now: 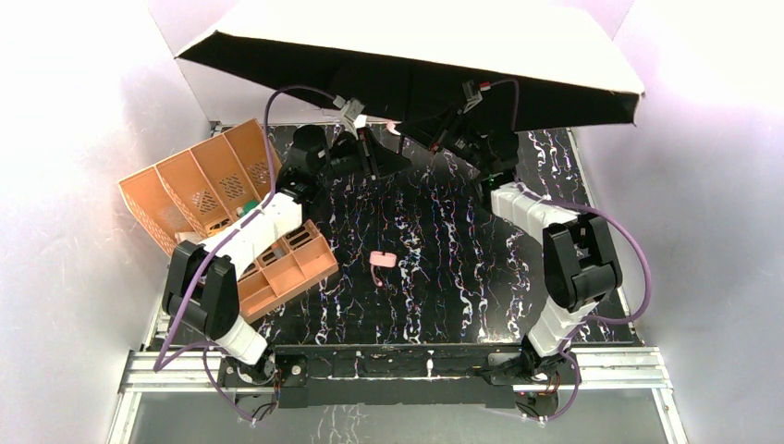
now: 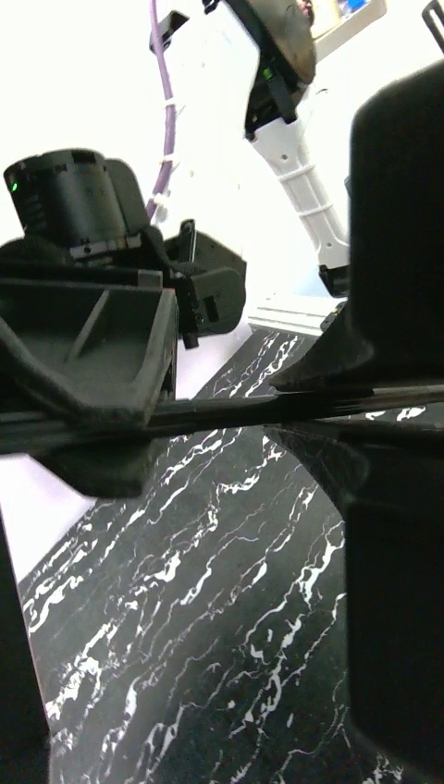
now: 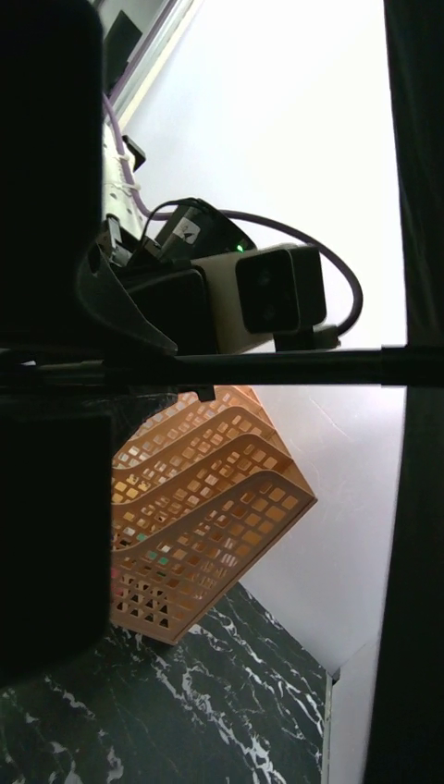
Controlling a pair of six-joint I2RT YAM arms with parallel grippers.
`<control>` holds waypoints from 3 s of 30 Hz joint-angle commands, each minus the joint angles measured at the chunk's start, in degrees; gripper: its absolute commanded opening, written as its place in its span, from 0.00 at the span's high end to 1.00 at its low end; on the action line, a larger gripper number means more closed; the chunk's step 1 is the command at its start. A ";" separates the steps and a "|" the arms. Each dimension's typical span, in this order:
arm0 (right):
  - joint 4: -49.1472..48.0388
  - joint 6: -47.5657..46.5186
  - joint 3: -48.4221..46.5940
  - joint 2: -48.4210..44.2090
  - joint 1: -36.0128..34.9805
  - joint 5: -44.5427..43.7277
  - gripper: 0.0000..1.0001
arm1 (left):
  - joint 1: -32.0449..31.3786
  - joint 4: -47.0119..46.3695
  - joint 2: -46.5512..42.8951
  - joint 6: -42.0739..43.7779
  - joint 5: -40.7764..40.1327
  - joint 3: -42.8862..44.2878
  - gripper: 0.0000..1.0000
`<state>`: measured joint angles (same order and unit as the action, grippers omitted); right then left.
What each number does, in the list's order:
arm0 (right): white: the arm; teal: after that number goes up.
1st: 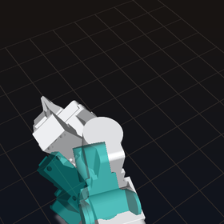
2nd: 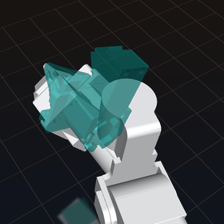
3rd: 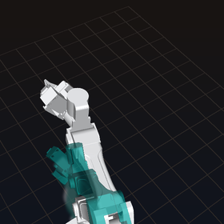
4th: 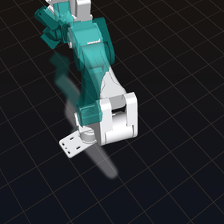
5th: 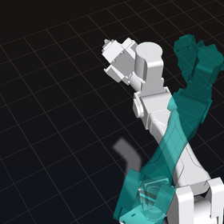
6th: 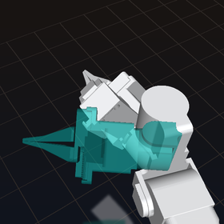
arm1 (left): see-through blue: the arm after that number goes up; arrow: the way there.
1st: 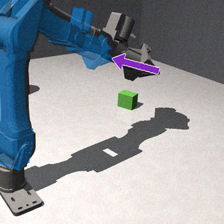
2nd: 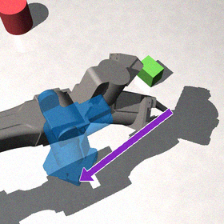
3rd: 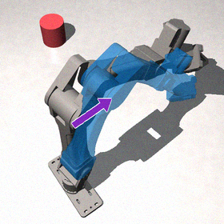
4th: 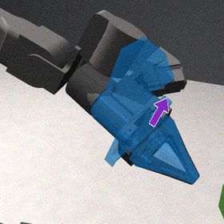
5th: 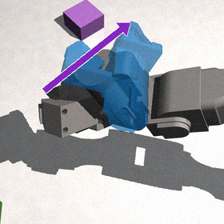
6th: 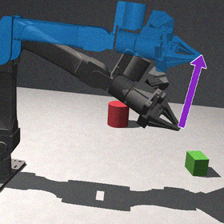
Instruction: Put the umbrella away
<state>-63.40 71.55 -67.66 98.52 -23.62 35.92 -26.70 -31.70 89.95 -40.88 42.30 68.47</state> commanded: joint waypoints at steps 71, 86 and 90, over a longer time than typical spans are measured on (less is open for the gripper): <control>23.09 -20.53 9.49 -15.34 7.17 -7.94 0.75 | -21.61 24.60 -1.19 21.85 -35.66 1.45 0.94; 10.35 -4.83 5.32 -11.71 7.80 7.26 1.00 | -20.76 19.65 -8.22 17.60 -36.11 -1.44 0.34; 2.69 1.98 5.60 -10.89 7.98 9.54 1.00 | -19.95 16.15 -8.48 14.84 -33.89 -1.32 0.33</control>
<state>-46.96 64.10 -58.76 87.85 -16.08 41.32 -47.40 -10.74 83.66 -23.31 6.09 67.11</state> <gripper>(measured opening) 0.201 0.664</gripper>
